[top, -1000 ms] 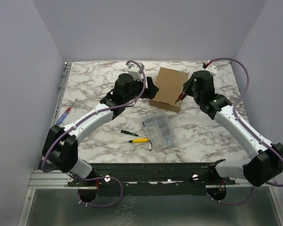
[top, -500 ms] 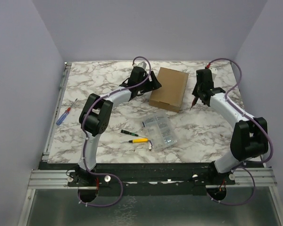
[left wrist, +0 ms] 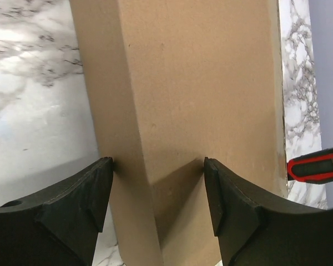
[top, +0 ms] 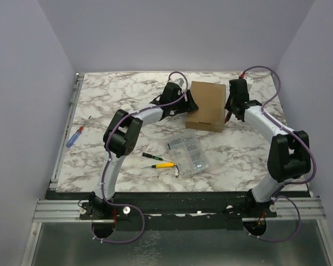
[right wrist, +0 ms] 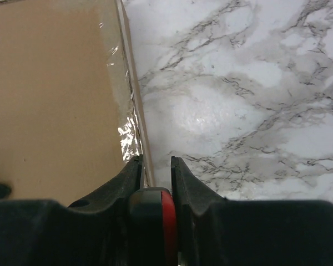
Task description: Unpack the express box
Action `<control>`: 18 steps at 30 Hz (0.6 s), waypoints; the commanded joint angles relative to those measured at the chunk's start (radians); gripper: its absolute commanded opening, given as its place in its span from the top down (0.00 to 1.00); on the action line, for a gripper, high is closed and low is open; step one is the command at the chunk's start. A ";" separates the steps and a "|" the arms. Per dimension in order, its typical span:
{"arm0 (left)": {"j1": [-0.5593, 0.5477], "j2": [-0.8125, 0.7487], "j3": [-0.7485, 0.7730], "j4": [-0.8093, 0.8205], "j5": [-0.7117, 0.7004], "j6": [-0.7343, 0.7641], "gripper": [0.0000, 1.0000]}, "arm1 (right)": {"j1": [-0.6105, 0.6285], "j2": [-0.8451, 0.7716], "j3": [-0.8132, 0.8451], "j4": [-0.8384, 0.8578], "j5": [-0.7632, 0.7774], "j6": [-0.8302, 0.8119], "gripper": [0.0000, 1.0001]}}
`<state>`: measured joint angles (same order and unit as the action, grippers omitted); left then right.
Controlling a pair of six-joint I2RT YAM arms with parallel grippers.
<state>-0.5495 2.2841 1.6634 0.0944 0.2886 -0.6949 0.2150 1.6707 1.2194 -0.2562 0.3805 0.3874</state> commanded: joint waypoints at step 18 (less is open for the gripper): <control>-0.053 -0.132 0.137 -0.413 -0.229 0.329 0.15 | -0.022 -0.179 -0.041 0.201 0.242 -0.152 1.00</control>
<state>-0.6109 2.2295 1.7302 -0.1616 0.2092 -0.5022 0.2077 1.4792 1.0954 -0.2115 0.5377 0.3576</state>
